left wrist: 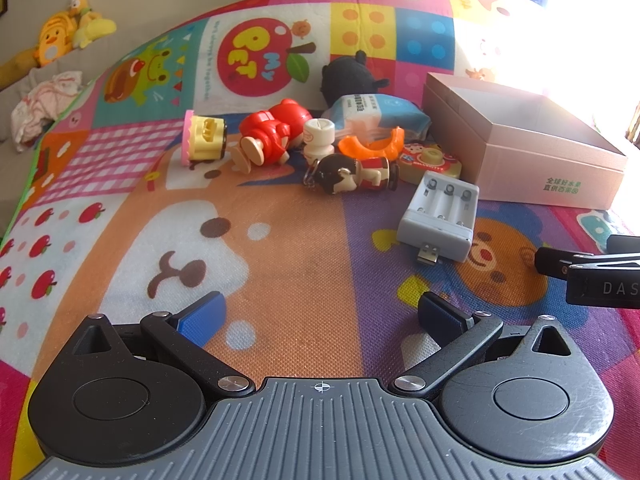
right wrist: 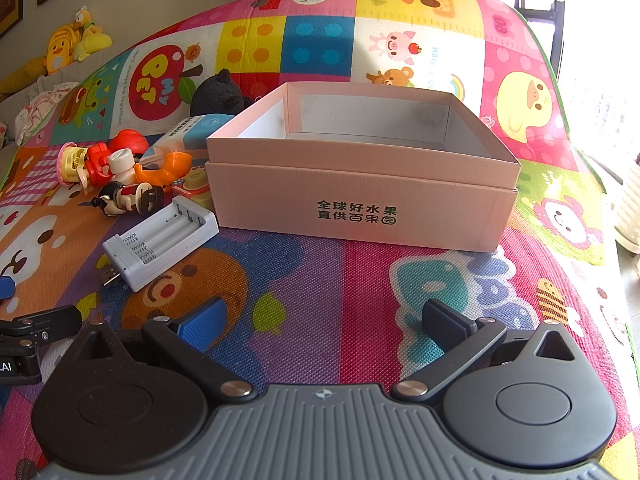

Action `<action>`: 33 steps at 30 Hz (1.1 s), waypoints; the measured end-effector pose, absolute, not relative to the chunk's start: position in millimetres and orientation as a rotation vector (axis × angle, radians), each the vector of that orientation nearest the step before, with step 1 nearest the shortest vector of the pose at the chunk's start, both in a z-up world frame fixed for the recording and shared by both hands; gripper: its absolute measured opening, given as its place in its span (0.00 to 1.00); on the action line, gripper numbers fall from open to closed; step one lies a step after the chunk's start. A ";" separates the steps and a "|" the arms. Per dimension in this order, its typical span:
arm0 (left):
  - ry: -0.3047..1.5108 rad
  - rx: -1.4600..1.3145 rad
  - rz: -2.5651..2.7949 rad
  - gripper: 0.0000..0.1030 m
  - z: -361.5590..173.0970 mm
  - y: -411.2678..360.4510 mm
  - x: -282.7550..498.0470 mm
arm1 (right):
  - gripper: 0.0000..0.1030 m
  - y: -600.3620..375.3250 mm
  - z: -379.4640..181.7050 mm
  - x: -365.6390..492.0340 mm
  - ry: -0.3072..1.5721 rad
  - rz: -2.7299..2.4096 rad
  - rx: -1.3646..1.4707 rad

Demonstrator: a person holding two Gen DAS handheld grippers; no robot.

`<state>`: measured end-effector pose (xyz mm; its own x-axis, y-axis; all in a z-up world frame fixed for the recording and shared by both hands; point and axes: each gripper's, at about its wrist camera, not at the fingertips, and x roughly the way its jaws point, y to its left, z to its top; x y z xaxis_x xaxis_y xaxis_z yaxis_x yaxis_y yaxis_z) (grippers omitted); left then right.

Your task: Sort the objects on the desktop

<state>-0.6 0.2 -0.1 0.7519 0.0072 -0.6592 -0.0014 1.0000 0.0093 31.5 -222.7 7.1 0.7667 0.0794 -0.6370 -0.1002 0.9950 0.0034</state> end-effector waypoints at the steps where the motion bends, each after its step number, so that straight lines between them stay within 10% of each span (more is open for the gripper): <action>1: 0.720 0.008 0.004 1.00 -0.1 0.4 -0.9 | 1.00 -222.8 7.1 31.5 0.690 0.098 -0.031; 33: 0.736 0.005 0.004 1.00 1.1 5.8 3.0 | 1.00 -222.2 7.1 32.4 0.690 0.090 -0.035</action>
<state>3.0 5.8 1.1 0.7413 0.0058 -0.6711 -0.0022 1.0000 0.0062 32.4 -222.2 7.1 0.7678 0.0716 -0.6367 -0.0948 0.9955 -0.0023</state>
